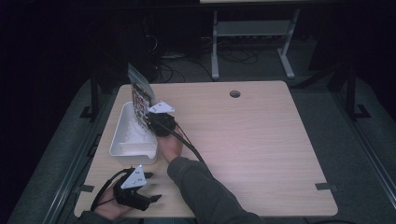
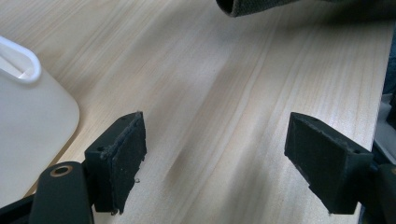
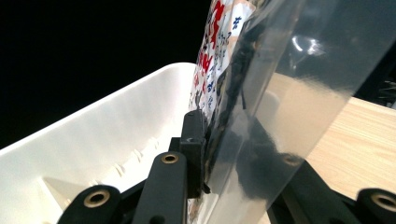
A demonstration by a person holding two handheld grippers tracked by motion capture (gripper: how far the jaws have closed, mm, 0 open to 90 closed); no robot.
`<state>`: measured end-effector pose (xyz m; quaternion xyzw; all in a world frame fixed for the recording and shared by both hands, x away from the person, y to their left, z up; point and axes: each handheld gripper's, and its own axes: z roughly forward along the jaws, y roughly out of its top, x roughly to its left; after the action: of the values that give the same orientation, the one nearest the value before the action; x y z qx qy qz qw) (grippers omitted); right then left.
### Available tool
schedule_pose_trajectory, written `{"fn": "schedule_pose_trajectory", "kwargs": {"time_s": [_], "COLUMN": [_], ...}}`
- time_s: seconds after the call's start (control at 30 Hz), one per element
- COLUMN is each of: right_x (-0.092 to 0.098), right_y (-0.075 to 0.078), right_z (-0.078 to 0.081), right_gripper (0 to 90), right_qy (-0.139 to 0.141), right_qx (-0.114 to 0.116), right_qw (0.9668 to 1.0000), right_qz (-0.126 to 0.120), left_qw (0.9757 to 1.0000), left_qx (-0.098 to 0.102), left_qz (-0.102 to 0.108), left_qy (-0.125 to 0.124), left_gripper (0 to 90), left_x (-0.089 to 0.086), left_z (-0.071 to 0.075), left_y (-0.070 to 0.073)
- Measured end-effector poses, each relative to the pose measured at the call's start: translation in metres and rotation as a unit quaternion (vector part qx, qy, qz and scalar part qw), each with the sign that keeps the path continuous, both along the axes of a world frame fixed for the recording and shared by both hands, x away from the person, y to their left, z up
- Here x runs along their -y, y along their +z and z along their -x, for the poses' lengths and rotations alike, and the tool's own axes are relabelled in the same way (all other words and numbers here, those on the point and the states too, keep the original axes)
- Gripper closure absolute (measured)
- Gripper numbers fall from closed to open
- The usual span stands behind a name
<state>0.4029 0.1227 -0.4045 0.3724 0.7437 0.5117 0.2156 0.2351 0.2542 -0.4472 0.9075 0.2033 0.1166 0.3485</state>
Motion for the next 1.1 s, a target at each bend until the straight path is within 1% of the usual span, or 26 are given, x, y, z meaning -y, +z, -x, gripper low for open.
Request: {"fn": "schedule_pose_trajectory", "kwargs": {"time_s": [0.13,0.4,0.5,0.63,0.87,1.0,1.1], "right_x": [-0.0019,-0.0005,-0.0018,-0.0021,-0.0014,-0.0029,-0.0015], "right_y": [0.0001,-0.0006,-0.0009,-0.0017,-0.0025,-0.0028,-0.0033], "right_z": [0.0021,0.0023,0.0044,0.0063,0.0070,0.0091,0.0086], "right_gripper": [73.9,73.6,73.6,73.5,73.3,73.2,72.8], "right_qy": [0.001,-0.011,-0.018,-0.027,-0.034,-0.037,-0.040], "right_qx": [0.007,-0.006,-0.004,-0.003,-0.008,-0.005,-0.008], "right_qw": [0.9999,0.9999,0.9998,0.9996,0.9994,0.9993,0.9991], "right_qz": [0.010,0.002,0.006,0.006,0.005,0.008,0.007], "left_qw": [1.0000,1.0000,1.0000,1.0000,1.0000,1.0000,1.0000], "left_qx": [0.000,0.000,0.000,0.000,0.000,0.000,0.000], "left_qz": [-0.001,0.000,0.000,-0.001,0.000,0.000,-0.001], "left_qy": [0.000,0.000,0.000,0.000,0.000,0.000,-0.001], "left_gripper": [20.2,20.2,20.2,20.2,20.2,20.2,20.2], "left_x": [-0.0001,-0.0002,-0.0002,-0.0002,0.0000,-0.0001,-0.0002], "left_z": [-0.0003,-0.0004,-0.0002,-0.0002,-0.0003,-0.0002,-0.0002], "left_y": [-0.0002,-0.0004,-0.0002,-0.0003,-0.0005,-0.0006,-0.0006]}}
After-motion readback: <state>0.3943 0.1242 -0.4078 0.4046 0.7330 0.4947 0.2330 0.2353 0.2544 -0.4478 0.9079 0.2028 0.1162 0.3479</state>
